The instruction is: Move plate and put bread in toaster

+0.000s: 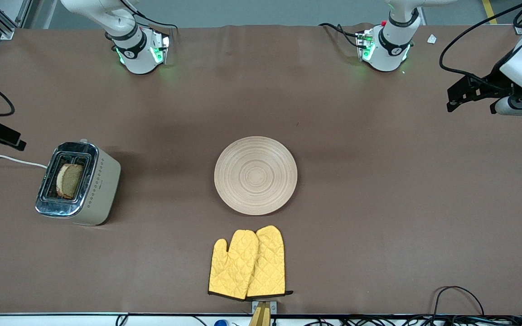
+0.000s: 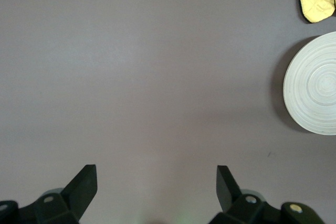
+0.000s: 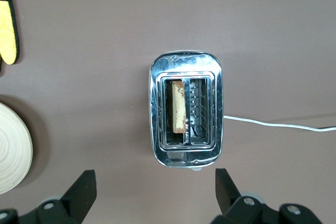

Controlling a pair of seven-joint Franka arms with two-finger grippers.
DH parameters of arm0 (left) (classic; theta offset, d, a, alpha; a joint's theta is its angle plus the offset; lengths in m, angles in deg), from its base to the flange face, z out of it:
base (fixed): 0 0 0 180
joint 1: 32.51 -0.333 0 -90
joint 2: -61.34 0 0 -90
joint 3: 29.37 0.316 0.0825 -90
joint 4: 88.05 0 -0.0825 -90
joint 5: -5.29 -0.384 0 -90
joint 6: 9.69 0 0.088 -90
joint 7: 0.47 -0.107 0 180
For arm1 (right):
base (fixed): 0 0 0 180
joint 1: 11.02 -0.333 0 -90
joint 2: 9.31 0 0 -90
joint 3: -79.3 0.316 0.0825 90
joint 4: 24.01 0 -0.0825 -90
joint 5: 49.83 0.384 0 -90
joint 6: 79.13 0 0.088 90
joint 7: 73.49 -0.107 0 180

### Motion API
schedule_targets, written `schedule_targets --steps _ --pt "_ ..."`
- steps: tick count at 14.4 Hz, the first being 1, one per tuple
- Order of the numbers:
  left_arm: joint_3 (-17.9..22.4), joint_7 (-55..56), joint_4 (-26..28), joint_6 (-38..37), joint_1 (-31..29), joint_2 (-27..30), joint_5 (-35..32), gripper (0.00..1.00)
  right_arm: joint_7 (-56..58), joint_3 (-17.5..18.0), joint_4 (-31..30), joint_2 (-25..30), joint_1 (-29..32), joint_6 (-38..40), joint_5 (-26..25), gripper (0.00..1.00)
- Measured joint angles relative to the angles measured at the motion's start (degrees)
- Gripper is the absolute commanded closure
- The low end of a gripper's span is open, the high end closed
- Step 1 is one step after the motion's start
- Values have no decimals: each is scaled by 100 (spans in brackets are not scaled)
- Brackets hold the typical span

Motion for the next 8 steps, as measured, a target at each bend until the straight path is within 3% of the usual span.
schedule_targets --steps 8 --pt "-79 1 -33 -64 1 12 -391 0 33 -60 -197 250 11 79 -3 0"
